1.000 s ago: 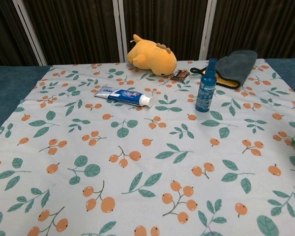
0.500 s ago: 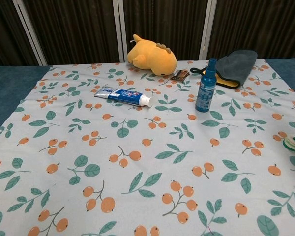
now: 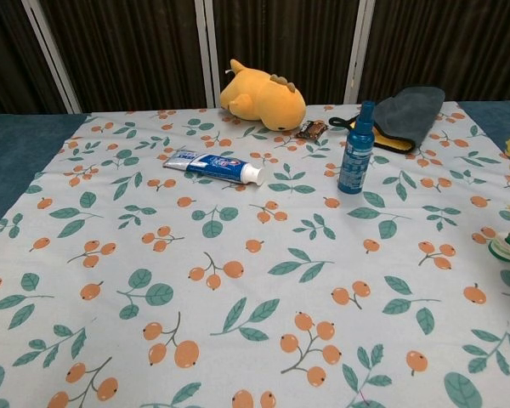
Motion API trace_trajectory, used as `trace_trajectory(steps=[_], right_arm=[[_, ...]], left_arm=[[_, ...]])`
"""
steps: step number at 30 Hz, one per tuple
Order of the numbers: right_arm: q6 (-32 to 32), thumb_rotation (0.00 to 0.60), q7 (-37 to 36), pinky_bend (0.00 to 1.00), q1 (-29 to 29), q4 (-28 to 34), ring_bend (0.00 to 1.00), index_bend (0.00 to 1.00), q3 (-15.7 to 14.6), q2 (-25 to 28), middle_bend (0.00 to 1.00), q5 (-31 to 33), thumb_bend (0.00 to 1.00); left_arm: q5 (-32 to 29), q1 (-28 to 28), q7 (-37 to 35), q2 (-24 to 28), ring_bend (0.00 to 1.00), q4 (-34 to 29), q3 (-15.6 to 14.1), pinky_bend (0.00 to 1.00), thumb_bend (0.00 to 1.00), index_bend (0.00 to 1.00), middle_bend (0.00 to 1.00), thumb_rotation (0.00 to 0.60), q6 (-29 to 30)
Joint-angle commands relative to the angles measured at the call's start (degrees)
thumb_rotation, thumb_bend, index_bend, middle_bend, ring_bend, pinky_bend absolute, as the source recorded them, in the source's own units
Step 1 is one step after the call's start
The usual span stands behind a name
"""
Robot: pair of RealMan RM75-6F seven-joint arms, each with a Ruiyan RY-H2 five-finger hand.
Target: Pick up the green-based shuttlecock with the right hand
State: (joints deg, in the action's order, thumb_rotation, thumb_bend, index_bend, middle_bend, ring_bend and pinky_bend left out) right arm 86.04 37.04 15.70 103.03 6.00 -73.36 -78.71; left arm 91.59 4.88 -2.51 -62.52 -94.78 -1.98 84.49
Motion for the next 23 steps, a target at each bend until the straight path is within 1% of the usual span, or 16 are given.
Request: trace_trajectory(steps=[1,6,9,13,16,20,23], right_arm=[[1.61,0.6,-1.81,0.0,-1.79,1.91,0.0,0.06,-0.74,2.37,0.0,-1.0,0.25],[2.76,0.6,-6.94,0.0,-4.64,3.72,0.0,0.06,-2.49,6.59,0.0,-2.03,0.24],[3.75,0.6,-13.7,0.0,-6.83,2.3,0.0,0.06,-4.07,9.11,0.0,-3.91,0.2],[3.38,0.6,-26.44,0.0,-9.54,1.48,0.0,0.01,-6.15,11.64,0.0,-4.62,0.14],[2.82,0.6,-33.01,0.0,-10.39,0.48,0.0,0.0,-6.81,12.63,0.0,-5.44,0.11],[2.3,0.6,-35.29,0.0,-10.56,-0.8,0.0,0.0,-6.89,12.68,0.0,-6.39,0.1],[2.4,0.6,-35.2,0.0,-10.73,-1.26,0.0,0.0,-6.9,12.47,0.0,-7.51,0.1]], left_arm=[[0.03,-0.03,-0.08,0.02,0.0,0.02,0.01,0.0,0.17,0.0,0.0,0.597,0.08],[0.11,-0.07,-0.05,0.03,0.0,0.12,0.01,0.0,0.17,0.0,0.0,0.598,0.2],[0.73,0.01,-0.05,0.03,0.0,0.43,-0.04,0.0,0.17,0.0,0.0,0.598,0.44],[1.8,0.05,-0.18,-0.38,0.0,1.41,-0.01,0.0,0.17,0.0,0.0,0.599,1.23],[1.8,0.11,-0.07,-0.55,0.0,1.74,0.07,0.0,0.17,0.0,0.0,0.597,1.26],[1.85,0.17,0.06,-0.73,0.0,1.99,0.12,0.0,0.18,0.0,0.0,0.598,1.28],[1.93,0.14,0.31,-0.8,0.0,2.0,0.06,0.0,0.17,0.0,0.0,0.599,1.34]])
